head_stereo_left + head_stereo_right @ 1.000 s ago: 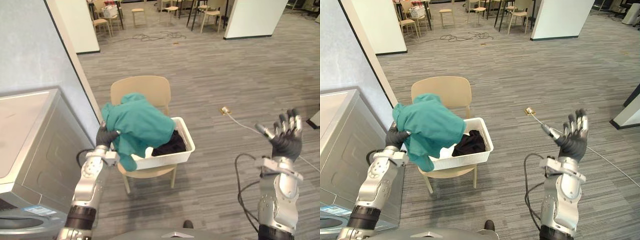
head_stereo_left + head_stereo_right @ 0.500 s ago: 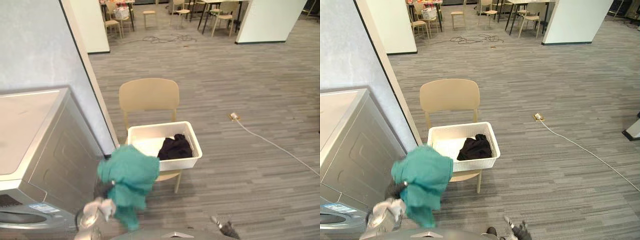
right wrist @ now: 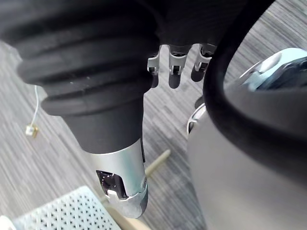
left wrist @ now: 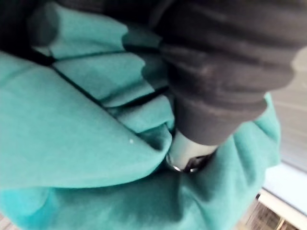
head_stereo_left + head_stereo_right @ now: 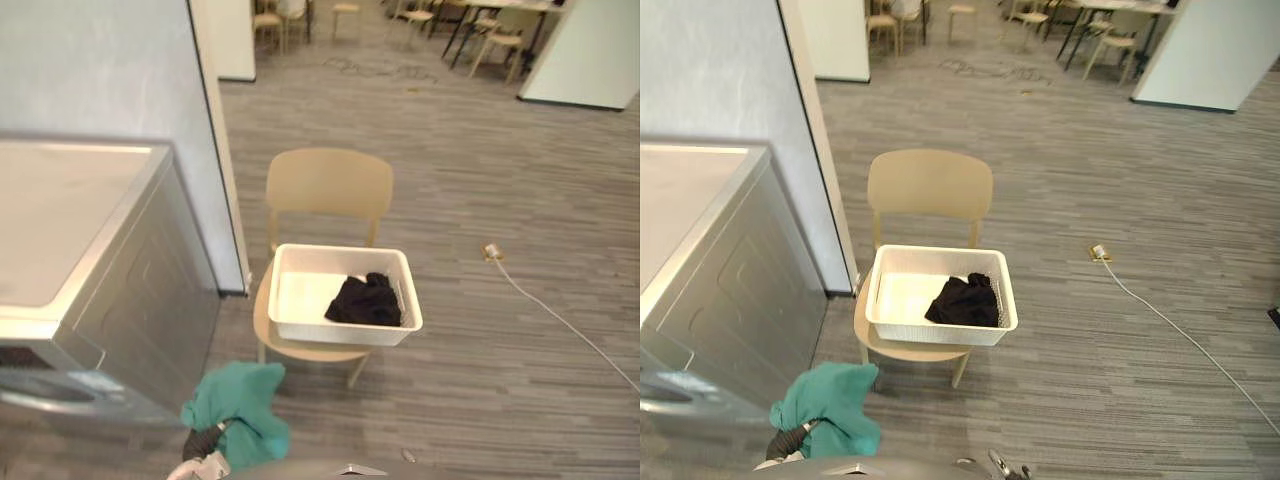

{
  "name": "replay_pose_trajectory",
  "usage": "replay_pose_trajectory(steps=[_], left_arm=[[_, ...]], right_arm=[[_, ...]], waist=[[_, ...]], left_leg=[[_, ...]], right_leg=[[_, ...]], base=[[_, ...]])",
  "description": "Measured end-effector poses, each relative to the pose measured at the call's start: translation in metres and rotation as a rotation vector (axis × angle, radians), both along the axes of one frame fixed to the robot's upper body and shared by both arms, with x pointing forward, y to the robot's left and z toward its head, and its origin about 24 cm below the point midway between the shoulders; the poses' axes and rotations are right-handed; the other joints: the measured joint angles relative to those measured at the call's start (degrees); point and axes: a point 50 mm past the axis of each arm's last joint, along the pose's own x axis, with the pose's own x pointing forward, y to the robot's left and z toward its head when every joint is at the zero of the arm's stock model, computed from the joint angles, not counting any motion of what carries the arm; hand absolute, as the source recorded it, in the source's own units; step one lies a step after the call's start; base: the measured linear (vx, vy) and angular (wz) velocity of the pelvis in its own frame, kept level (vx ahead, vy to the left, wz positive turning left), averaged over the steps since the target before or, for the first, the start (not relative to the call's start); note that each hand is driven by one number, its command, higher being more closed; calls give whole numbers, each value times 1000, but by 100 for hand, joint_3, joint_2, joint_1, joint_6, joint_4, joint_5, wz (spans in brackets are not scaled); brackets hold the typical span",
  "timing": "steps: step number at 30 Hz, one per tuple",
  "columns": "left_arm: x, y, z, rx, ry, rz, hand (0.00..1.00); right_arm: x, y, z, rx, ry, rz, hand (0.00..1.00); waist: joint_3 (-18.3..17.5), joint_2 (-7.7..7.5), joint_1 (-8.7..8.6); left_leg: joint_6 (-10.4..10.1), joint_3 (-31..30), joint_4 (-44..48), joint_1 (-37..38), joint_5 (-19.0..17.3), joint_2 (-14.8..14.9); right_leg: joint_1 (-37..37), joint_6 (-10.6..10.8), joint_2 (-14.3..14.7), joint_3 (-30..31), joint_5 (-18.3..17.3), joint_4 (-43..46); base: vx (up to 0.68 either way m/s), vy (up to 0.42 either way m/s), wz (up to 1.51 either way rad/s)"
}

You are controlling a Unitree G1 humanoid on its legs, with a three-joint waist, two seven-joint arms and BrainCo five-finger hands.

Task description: Pick up the laundry basket with both hands and put the clothes into the washing machine.

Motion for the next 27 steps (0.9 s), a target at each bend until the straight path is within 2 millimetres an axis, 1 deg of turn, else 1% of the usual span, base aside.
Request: replay_pose_trajectory(steps=[1, 2, 3, 4, 5, 6, 7, 8, 9, 10, 11, 12, 13, 14, 15, 16, 17, 18, 19, 20, 21, 22, 23, 24, 25, 26, 27], left_arm=[[2, 0, 1, 1, -7, 3, 100], [7, -1, 4, 2, -28, 15, 100], [15, -2, 9, 11, -58, 6, 100], [19, -3, 11, 13, -74, 0, 100], [25, -4, 16, 16, -103, -12, 100], [27, -5, 17, 18, -114, -16, 100], [29, -5, 20, 24, -126, -22, 100], [31, -4, 21, 36, -132, -26, 100], [34, -4, 22, 41, -139, -33, 100], [34, -4, 22, 42, -142, -34, 100], [34, -5, 22, 41, -140, -36, 100], [34, -5, 23, 42, -144, -36, 100], [35, -5, 24, 43, -148, -35, 100], [37, -5, 24, 43, -152, -38, 100], [39, -8, 25, 39, -156, -50, 100], [42, -9, 25, 39, -162, -59, 100], [43, -8, 25, 41, -163, -56, 100], [48, -5, 27, 51, -173, -43, 100], [51, -5, 29, 54, -179, -46, 100], [56, -8, 30, 52, -188, -61, 100], [58, -10, 31, 51, -193, -69, 100], [60, -12, 31, 52, -195, -90, 100], [60, -14, 31, 50, -195, -102, 100], [60, -14, 31, 52, -195, -105, 100], [62, -12, 31, 57, -196, -105, 100], [63, -11, 32, 60, -200, -105, 100], [64, -11, 32, 63, -203, -107, 100]], right_arm=[[2, 1, 0, -1, -4, 9, 0], [9, 1, 1, -8, -13, 33, 0], [15, 1, 3, -19, -23, 52, 0], [19, 0, 4, -23, -29, 58, 0], [29, -1, 6, -34, -52, 67, 0], [34, -4, 8, -47, -65, 73, 0], [44, -7, 11, -68, -85, 90, 0], [51, -8, 13, -90, -94, 96, 0], [51, -7, 13, -88, -92, 91, 0], [52, -9, 13, -92, -90, 87, 0], [53, -13, 15, -106, -88, 70, 0], [51, -17, 15, -118, -77, 41, 0], [48, -18, 14, -124, -69, 28, 0], [47, -21, 14, -129, -65, 9, 0], [45, -25, 15, -134, -64, -16, 0], [43, -27, 14, -134, -57, -39, 0], [43, -26, 14, -130, -55, -55, 0], [47, -17, 13, -103, -65, -73, 0], [50, -11, 12, -85, -71, -74, 0], [51, -4, 12, -68, -74, -76, 0], [52, -2, 11, -61, -72, -71, 0], [52, -3, 10, -56, -64, -74, 0], [53, -5, 9, -50, -54, -87, 0], [54, -5, 8, -46, -50, -91, 0], [53, -5, 8, -42, -43, -102, 0], [54, -5, 8, -42, -44, -100, 0], [55, -6, 10, -45, -52, -105, 0]], waist=[[37, -5, 9], [60, -6, 70], [76, -5, 94], [98, -30, 96], [213, 67, 110], [269, 118, 115], [341, 210, 156], [376, 266, 145], [400, 236, 171], [401, 250, 218], [401, 285, 225], [394, 306, 198], [394, 307, 190], [390, 314, 174], [370, 346, 162], [332, 398, 149], [382, 299, 151], [405, 152, 185], [404, 125, 189], [408, 104, 163], [408, 101, 157], [409, 92, 176], [423, 121, 225], [423, 121, 235], [420, 123, 241], [425, 151, 239], [430, 169, 246]], left_leg=[[12, -38, 10, -44, 23, -2], [102, -153, -21, -222, 158, -43], [325, -145, -123, -436, 452, -169], [395, -144, -150, -501, 553, -227], [536, -114, -183, -604, 662, -323], [659, -96, -198, -636, 671, -357], [1271, 232, -227, -710, 434, -352], [1715, 1100, -193, -713, -112, -185], [1627, 1316, -46, -743, -170, -100], [1528, 1441, 188, -782, -133, -12], [1293, 1475, 761, -842, -122, 218], [1105, 1478, 1182, -810, -150, 521], [1053, 1473, 1295, -740, -153, 675], [950, 1457, 1351, -631, -116, 918], [953, 1455, 1282, -490, 105, 1189], [408, 1434, 1189, -396, -56, 1167], [286, 1450, 1236, -422, -135, 1090], [140, 1408, 1406, -567, -232, 959], [-39, 1323, 1513, -647, -359, 905], [-143, 1216, 1655, -739, -549, 792], [-130, 1109, 1788, -814, -661, 719], [-94, 1000, 2165, -953, -943, 612], [-15, 952, 2553, -1090, -1223, 496], [43, 940, 2685, -1157, -1324, 414], [160, 864, 2851, -1264, -1446, 211], [249, 800, 2912, -1348, -1496, 59], [364, 707, 2902, -1372, -1525, -160]], right_leg=[[-6, -3, -17, -62, -10, 48], [-92, -20, -105, -322, -120, 218], [-163, -1, -296, -696, -280, 472], [-140, 8, -371, -868, -357, 568], [-106, 7, -535, -1220, -535, 826], [-60, -23, -607, -1388, -629, 956], [45, -31, -738, -1691, -688, 1109], [299, -16, -804, -2107, -613, 962], [365, -55, -914, -2289, -585, 924], [426, -65, -974, -2426, -583, 926], [564, -56, -1026, -2643, -568, 922], [756, -28, -1027, -2868, -532, 895], [841, -5, -1027, -2965, -517, 892], [951, 46, -1027, -3105, -472, 897], [1045, 138, -1031, -3244, -406, 913], [1058, 217, -1104, -3331, -292, 972], [1062, 212, -1144, -3353, -205, 985], [1058, 132, -1275, -3442, 22, 971], [1073, 84, -1330, -3474, 218, 985], [1130, 81, -1438, -3509, 413, 1004], [1183, 75, -1503, -3532, 491, 1004], [1303, 99, -1629, -3559, 611, 1005], [1380, 147, -1794, -3537, 675, 1034], [1406, 167, -1905, -3532, 706, 1061], [1447, 160, -2105, -3554, 861, 1114], [1476, 73, -2214, -3554, 1090, 1169], [1466, -328, -2421, -3443, 1528, 1344]], base=[[-39, -49, 95], [1, -31, 130], [4, -20, 153], [-23, 9, 173], [-60, 20, 131], [-93, 28, 146], [-55, 0, 153], [-59, 33, 151], [-31, 52, 120], [-16, 75, 81], [5, 35, 88], [9, 37, 85], [15, 91, 76], [30, 131, 68], [115, 275, 75], [101, 214, 59], [110, 291, 43], [69, 230, 31], [106, 350, 50], [91, 293, 51], [67, 295, 61], [38, 365, 45], [18, 361, 37], [-6, 356, 38], [-15, 220, 50], [0, 289, 78], [19, 247, 74]])
